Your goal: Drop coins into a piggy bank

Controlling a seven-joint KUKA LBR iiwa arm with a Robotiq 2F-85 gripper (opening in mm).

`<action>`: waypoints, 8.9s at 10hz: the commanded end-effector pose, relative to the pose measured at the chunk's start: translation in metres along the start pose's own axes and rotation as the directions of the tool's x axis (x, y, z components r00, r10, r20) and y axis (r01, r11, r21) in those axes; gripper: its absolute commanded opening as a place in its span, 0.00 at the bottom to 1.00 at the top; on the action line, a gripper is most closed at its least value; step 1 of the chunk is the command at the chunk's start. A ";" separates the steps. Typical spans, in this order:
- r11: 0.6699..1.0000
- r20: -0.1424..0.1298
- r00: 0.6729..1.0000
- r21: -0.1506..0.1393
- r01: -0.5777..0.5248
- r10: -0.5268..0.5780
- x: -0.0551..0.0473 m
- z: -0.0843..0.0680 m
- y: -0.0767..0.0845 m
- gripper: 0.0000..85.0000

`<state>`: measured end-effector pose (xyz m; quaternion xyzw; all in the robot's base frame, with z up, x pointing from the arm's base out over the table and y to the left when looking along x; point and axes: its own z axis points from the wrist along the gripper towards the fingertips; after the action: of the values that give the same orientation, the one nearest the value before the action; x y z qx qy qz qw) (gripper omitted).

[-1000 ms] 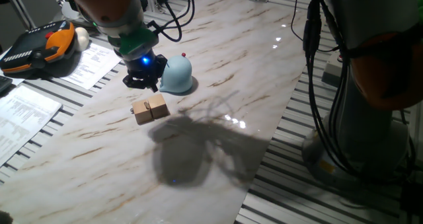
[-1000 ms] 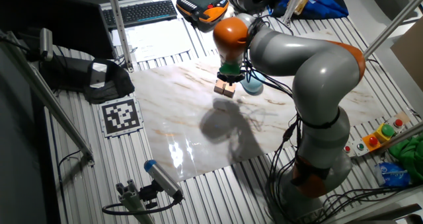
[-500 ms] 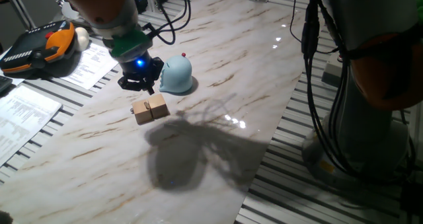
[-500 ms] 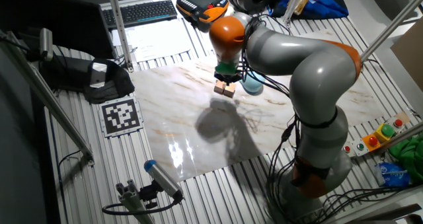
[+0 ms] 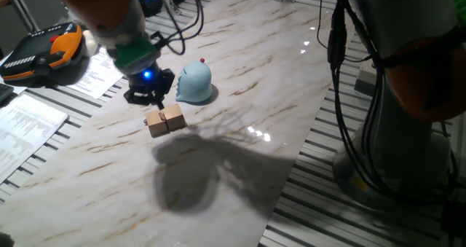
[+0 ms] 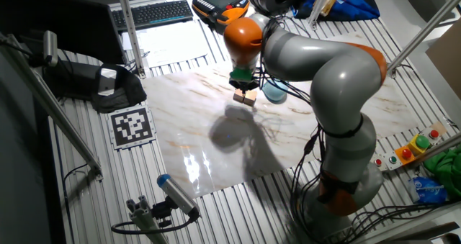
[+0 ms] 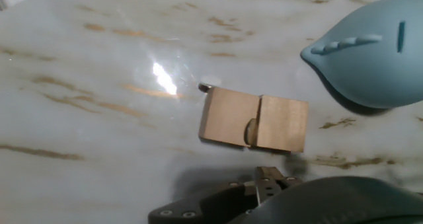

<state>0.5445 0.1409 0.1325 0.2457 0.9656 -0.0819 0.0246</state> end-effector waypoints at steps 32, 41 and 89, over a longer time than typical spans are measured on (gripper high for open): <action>0.973 0.048 0.999 0.229 -0.027 0.016 -0.015 0.036 0.009 0.40; 0.967 0.074 0.997 0.250 -0.051 0.034 -0.021 0.045 0.003 0.40; 0.835 0.195 0.826 -0.057 0.547 -0.528 -0.019 0.021 0.019 0.00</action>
<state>0.5710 0.1446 0.1108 0.0769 0.9911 -0.0631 0.0886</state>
